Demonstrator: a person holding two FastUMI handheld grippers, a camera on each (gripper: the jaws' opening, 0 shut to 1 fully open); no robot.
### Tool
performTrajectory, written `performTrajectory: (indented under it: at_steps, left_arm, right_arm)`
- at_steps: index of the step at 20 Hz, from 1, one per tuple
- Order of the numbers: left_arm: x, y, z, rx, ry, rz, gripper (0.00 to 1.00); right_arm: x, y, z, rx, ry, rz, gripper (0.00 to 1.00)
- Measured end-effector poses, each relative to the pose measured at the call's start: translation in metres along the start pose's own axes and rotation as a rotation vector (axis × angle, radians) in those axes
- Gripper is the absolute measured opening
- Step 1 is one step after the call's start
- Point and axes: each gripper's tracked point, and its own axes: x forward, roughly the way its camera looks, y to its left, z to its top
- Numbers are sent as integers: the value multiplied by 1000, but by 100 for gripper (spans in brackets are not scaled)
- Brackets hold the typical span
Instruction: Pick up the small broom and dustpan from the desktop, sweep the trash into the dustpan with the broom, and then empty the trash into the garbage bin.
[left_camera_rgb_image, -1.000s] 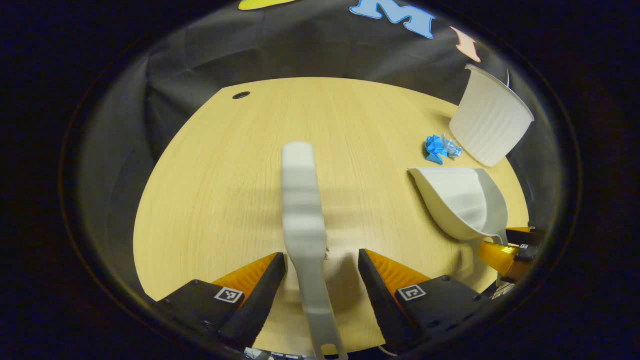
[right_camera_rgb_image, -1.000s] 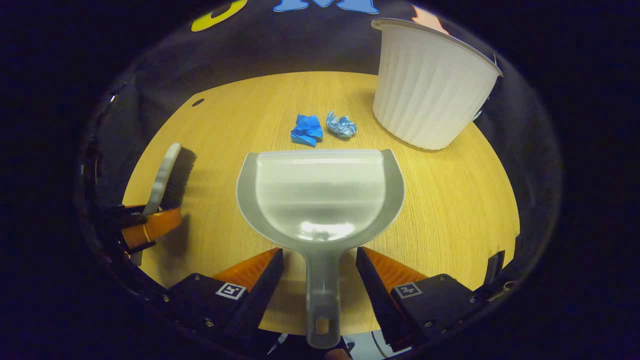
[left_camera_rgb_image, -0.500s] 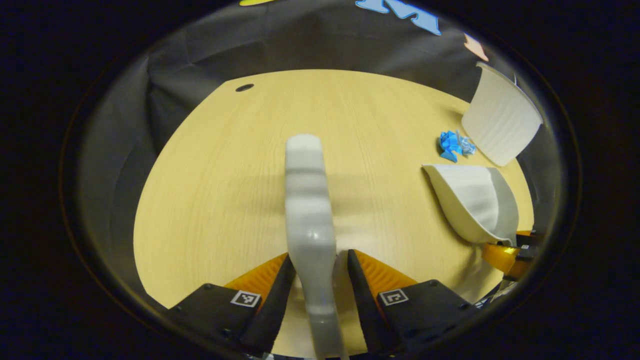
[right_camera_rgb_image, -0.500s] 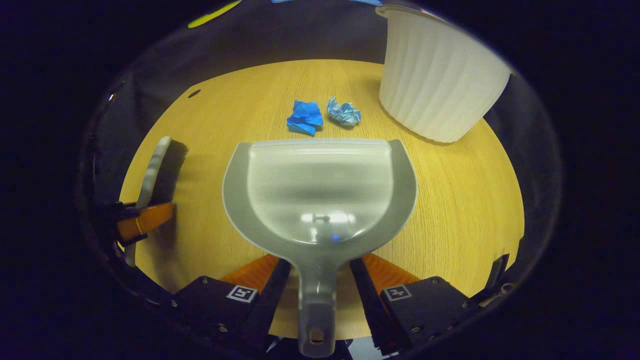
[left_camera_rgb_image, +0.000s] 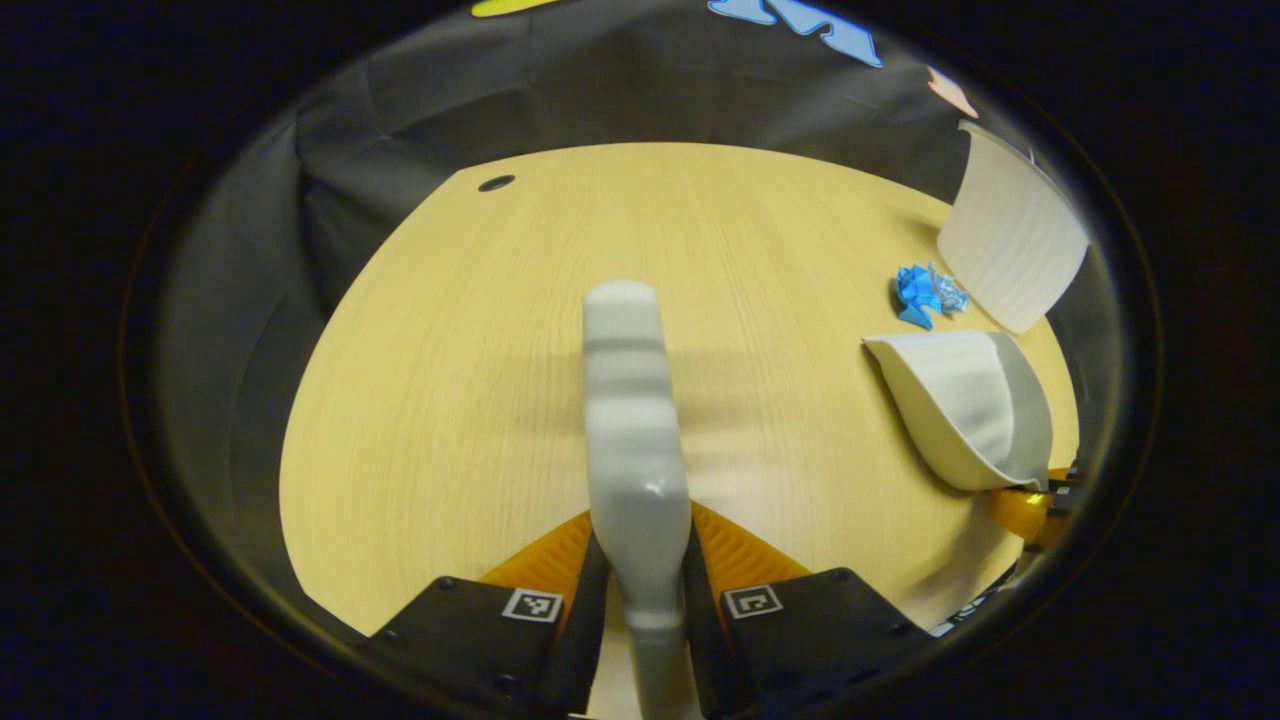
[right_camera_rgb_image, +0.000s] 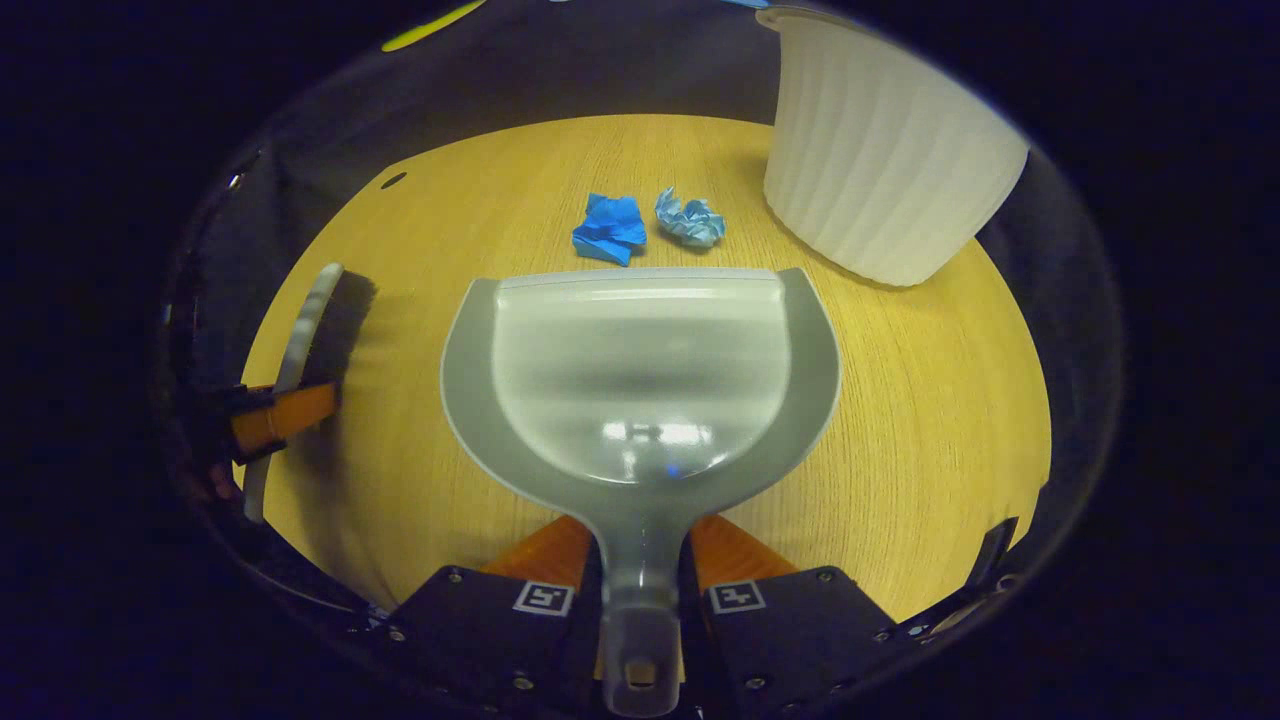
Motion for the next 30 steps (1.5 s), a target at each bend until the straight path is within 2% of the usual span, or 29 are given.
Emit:
performTrajectory:
  at_steps: [1,2,3,9,10,19,27,30]
  left_arm:
    - [2,-1,0,3,-1,-3,42]
    - [4,-2,2,2,-3,-5,44]
    - [5,-5,2,9,-2,-11,39]
    - [8,-12,17,63,-5,-48,40]
    - [9,-12,22,82,-7,-51,38]
    - [27,-48,79,203,-45,-113,40]
    - [60,-107,126,384,-61,-227,40]
    - [73,-131,138,477,-53,-276,35]
  right_arm:
    - [1,-1,0,-8,2,2,35]
    - [1,-2,0,-18,3,3,34]
    - [0,-4,0,-24,2,5,34]
    - [2,-12,-2,-66,-2,23,34]
    - [2,-14,-3,-78,-1,27,35]
    - [-1,-31,-1,-122,6,44,34]
    - [2,-45,10,-169,25,76,34]
    - [2,-49,14,-190,41,92,34]
